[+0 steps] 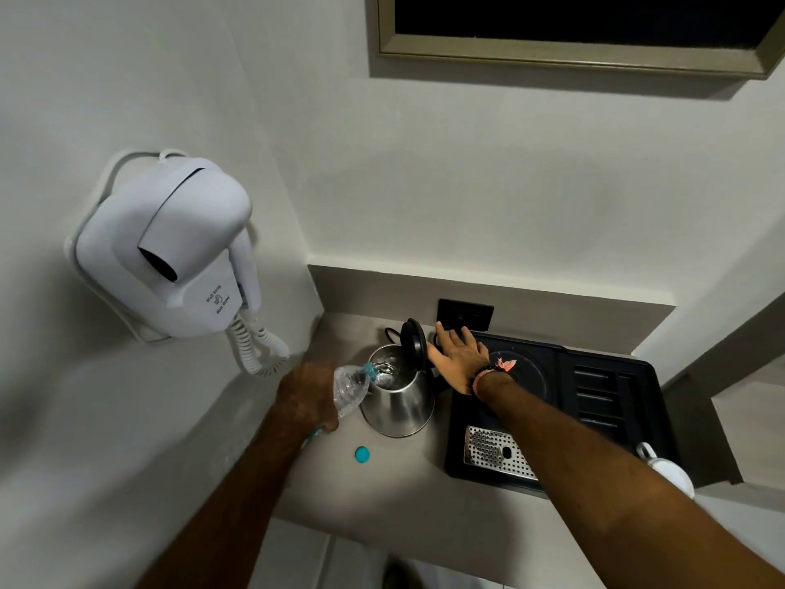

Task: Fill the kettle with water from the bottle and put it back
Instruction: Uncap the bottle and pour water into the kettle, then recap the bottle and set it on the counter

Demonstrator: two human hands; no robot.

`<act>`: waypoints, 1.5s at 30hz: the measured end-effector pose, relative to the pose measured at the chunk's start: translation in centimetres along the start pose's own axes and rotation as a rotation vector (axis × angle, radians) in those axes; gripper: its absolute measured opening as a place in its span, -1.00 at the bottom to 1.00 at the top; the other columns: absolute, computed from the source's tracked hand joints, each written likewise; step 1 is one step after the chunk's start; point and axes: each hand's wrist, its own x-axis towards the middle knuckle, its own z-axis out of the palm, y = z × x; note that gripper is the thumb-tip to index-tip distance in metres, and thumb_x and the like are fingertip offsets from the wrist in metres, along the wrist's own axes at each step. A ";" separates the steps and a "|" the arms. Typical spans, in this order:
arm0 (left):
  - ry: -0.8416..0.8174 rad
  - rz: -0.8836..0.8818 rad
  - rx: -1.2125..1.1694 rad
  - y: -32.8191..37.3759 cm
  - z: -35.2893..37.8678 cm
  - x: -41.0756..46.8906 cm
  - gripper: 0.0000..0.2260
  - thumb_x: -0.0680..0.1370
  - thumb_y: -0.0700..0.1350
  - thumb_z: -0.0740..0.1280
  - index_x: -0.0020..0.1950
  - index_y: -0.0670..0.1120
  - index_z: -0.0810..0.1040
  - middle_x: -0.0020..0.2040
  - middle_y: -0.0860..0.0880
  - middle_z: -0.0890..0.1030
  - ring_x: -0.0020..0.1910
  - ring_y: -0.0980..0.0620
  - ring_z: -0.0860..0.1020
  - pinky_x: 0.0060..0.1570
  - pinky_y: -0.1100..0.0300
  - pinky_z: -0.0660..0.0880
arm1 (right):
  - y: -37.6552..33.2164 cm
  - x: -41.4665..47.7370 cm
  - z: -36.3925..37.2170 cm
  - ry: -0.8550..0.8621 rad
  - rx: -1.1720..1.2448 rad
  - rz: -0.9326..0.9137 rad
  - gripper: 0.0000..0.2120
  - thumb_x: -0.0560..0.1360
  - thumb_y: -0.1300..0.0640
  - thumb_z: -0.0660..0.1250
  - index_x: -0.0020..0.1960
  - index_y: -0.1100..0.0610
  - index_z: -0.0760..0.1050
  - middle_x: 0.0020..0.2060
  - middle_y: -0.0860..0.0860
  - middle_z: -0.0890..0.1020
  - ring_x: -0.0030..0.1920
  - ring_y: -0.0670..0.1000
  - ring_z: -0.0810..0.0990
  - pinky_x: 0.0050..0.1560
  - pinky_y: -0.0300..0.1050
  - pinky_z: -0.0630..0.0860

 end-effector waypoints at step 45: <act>0.545 -0.356 -0.980 0.4 19.0 -5.8 -0.60 0.29 -0.02 0.63 -0.06 -0.19 0.57 -0.13 -0.16 0.55 -0.13 -0.20 0.54 -0.05 -0.16 0.55 | 0.3 0.2 0.6 -0.012 0.028 0.027 -0.19 0.43 -0.42 -0.21 0.61 -0.11 -0.14 0.62 0.00 0.05 0.61 0.10 -0.12 0.54 0.25 -0.12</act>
